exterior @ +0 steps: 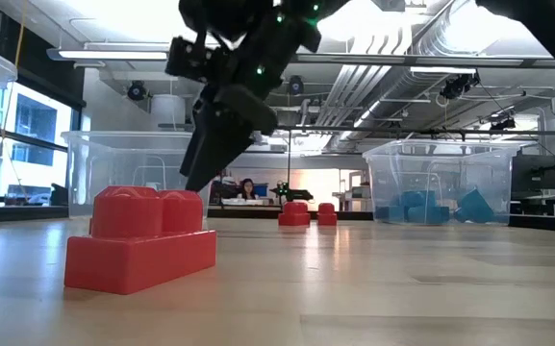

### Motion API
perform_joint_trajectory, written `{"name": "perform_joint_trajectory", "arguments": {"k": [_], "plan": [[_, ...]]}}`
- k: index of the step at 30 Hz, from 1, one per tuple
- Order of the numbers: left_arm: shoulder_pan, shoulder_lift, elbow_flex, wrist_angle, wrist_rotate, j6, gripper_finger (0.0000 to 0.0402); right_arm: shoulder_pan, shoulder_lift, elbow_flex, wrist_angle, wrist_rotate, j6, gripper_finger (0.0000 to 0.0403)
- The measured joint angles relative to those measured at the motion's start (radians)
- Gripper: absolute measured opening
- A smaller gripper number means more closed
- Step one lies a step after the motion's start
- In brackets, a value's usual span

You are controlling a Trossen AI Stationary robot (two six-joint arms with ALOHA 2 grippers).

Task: Sort blocks
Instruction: Put the red game piece into the top left transparent bin

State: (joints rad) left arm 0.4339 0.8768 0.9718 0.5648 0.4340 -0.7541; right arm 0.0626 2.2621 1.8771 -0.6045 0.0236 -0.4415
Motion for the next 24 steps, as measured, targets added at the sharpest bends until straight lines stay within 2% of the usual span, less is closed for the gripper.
{"name": "perform_joint_trajectory", "arguments": {"k": [6, 10, 15, 24], "plan": [[0.0, 0.0, 0.0, 0.0, -0.003, -0.012, 0.0272, -0.022, 0.025, 0.0, 0.029, -0.019, -0.009, 0.0203], [0.0, 0.0, 0.0, 0.0, -0.003, -0.012, 0.0272, -0.031, 0.042, 0.0, 0.077, -0.085, -0.012, 0.0203], [0.0, 0.0, 0.0, 0.0, -0.003, -0.012, 0.0272, -0.041, 0.071, 0.0, 0.112, -0.089, -0.012, 0.0203], [0.0, 0.0, 0.0, 0.0, -0.003, -0.011, 0.0272, -0.07, 0.076, 0.0, -0.12, -0.1, 0.133, 0.0203]]}}
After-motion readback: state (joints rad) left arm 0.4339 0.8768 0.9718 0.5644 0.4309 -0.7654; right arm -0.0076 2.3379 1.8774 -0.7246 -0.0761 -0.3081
